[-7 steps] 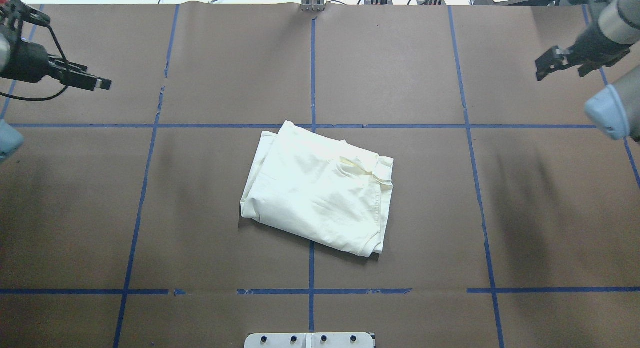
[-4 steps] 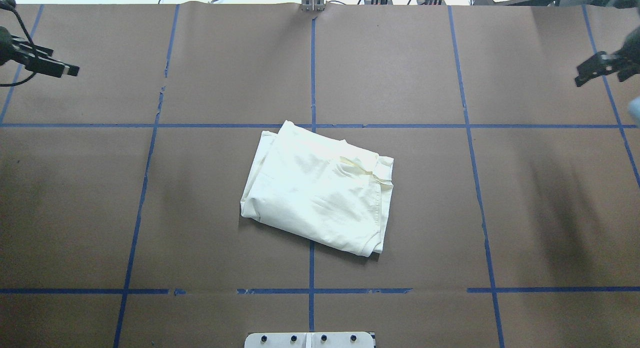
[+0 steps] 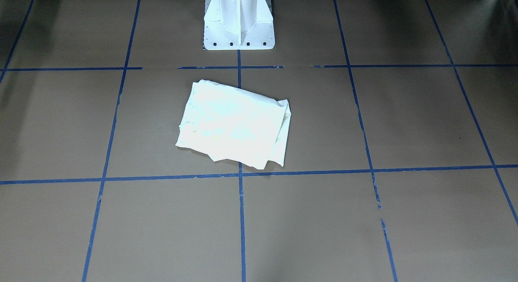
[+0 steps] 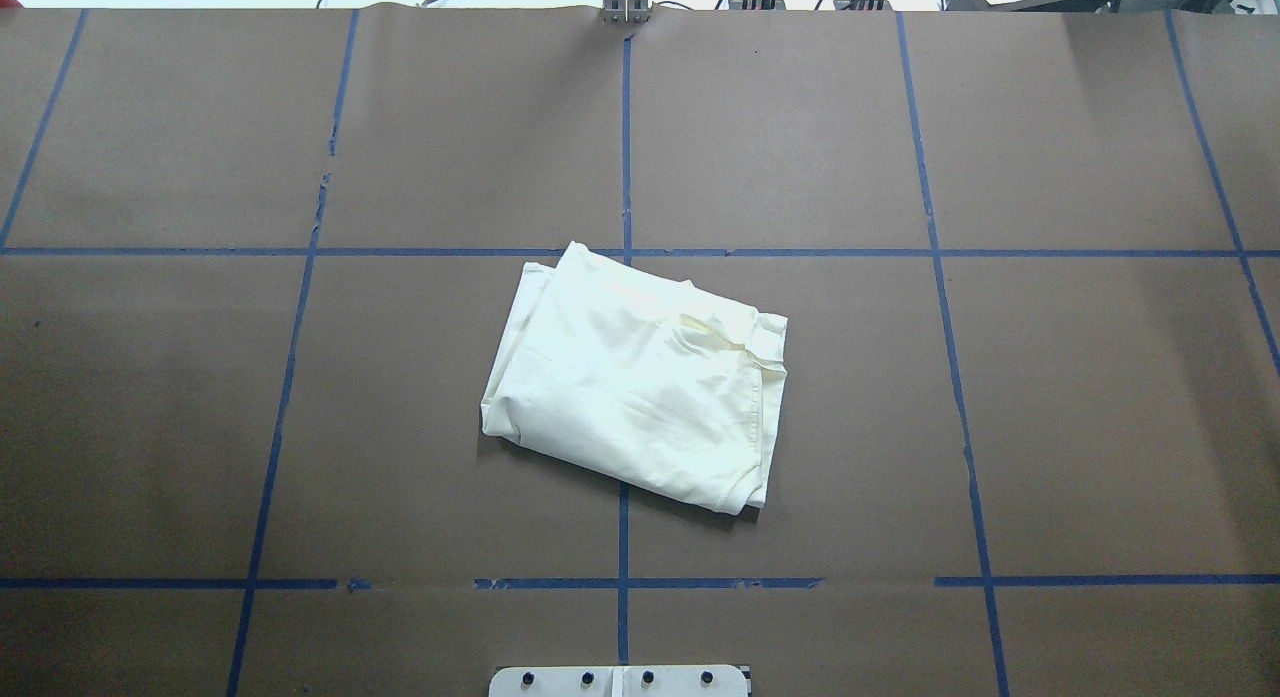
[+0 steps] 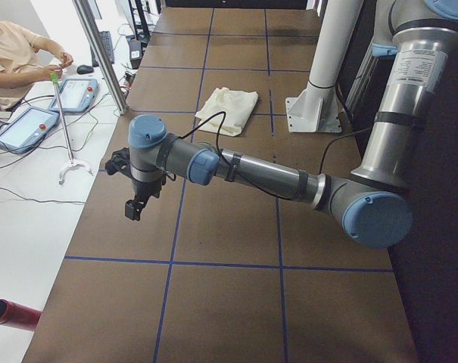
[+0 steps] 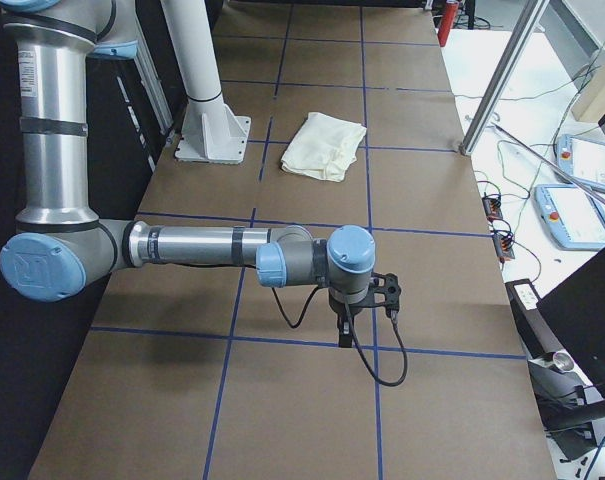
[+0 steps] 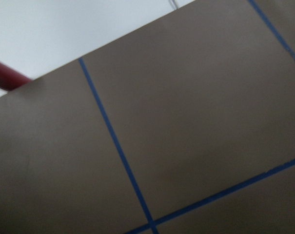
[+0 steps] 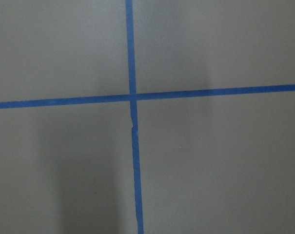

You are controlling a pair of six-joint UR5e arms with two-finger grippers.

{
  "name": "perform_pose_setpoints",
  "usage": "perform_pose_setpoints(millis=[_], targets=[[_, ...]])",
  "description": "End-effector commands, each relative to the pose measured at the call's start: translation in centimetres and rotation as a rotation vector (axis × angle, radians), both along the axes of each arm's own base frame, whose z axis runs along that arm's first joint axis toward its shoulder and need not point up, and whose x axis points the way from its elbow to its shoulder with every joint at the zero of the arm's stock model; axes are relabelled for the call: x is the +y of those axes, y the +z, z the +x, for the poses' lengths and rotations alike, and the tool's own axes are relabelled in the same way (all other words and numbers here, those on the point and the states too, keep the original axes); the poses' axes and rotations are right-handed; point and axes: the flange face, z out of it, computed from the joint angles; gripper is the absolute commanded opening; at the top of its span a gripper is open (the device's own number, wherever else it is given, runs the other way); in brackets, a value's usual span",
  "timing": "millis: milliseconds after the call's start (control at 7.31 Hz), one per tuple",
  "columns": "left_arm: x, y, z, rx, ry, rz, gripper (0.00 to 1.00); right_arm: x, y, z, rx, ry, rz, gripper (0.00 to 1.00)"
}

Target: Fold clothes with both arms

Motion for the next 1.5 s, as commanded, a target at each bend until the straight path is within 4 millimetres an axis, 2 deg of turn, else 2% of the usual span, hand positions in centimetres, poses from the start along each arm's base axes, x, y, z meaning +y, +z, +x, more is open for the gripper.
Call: perform_pose_setpoints(millis=[0, 137, 547, 820, 1230, 1367], targets=[[6.1, 7.5, -0.3, 0.047, 0.003, -0.178, 1.00, 1.2, 0.9, 0.5, -0.003, 0.015, -0.047, 1.00], [7.7, 8.4, 0.2, 0.129, 0.013, -0.218, 1.00, 1.1, 0.9, 0.6, 0.008, 0.014, -0.044, 1.00], [7.0, 7.3, 0.2, 0.122, 0.012, -0.197, 1.00, 0.8, 0.9, 0.0, 0.040, -0.005, -0.038, 1.00], [7.7, 8.3, 0.1, 0.124, 0.011, -0.211, 1.00, 0.2, 0.6, -1.0, 0.068, -0.020, -0.035, 1.00], [7.5, 7.8, 0.2, 0.110, 0.015, -0.192, 1.00, 0.3, 0.7, -1.0, 0.086, 0.024, -0.072, 1.00], [7.5, 8.1, 0.2, 0.110, 0.013, -0.198, 1.00, 0.8, 1.6, -1.1, 0.081, 0.023, -0.093, 1.00]])
